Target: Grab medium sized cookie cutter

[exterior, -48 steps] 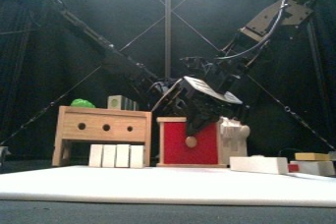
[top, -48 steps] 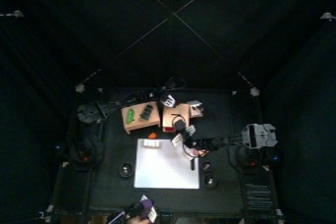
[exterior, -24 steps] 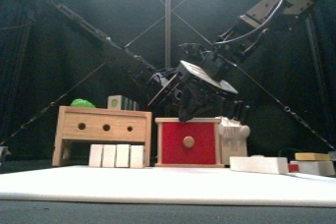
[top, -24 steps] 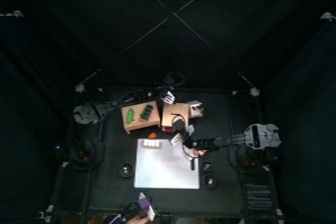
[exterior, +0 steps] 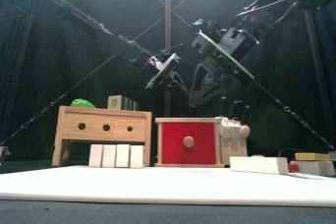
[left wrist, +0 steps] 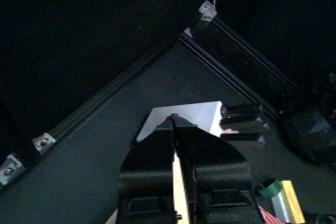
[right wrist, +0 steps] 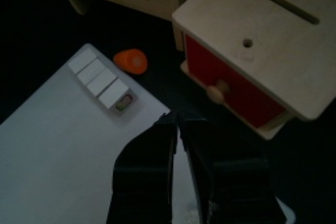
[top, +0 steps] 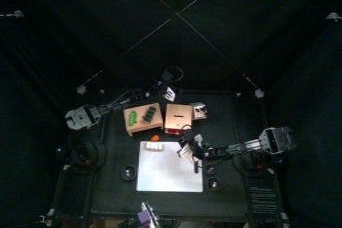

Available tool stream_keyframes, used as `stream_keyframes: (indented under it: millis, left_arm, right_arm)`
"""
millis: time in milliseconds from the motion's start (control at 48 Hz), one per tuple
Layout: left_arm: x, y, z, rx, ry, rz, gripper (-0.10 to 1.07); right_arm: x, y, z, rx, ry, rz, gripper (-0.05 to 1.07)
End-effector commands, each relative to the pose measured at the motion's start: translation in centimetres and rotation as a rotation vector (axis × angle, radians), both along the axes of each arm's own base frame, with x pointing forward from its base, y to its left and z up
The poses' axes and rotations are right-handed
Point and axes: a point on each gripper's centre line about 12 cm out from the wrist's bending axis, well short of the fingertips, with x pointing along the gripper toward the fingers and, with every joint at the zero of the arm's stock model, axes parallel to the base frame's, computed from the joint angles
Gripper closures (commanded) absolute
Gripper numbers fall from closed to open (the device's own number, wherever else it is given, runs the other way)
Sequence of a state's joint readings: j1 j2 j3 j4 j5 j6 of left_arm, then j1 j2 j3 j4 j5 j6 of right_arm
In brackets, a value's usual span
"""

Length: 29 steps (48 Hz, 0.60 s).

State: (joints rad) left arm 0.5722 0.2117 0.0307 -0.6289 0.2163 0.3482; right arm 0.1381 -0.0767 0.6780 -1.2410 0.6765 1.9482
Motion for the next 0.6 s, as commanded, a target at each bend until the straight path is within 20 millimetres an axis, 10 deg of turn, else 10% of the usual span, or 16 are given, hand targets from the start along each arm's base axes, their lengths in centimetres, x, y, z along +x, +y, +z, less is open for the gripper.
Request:
stream_keyframes:
  millis: [0,583]
  left_arm:
    - [-0.2,-1.6,3.3,0.102,-0.055,-0.013,0.64]
    - [-5.1,-12.7,1.5,0.292,-0.047,-0.148,0.64]
  right_arm:
    - [-0.7,0.0,1.3,0.004,-0.029,-0.028,0.49]
    - [-2.6,2.2,0.1,0.068,0.020,-0.042,0.49]
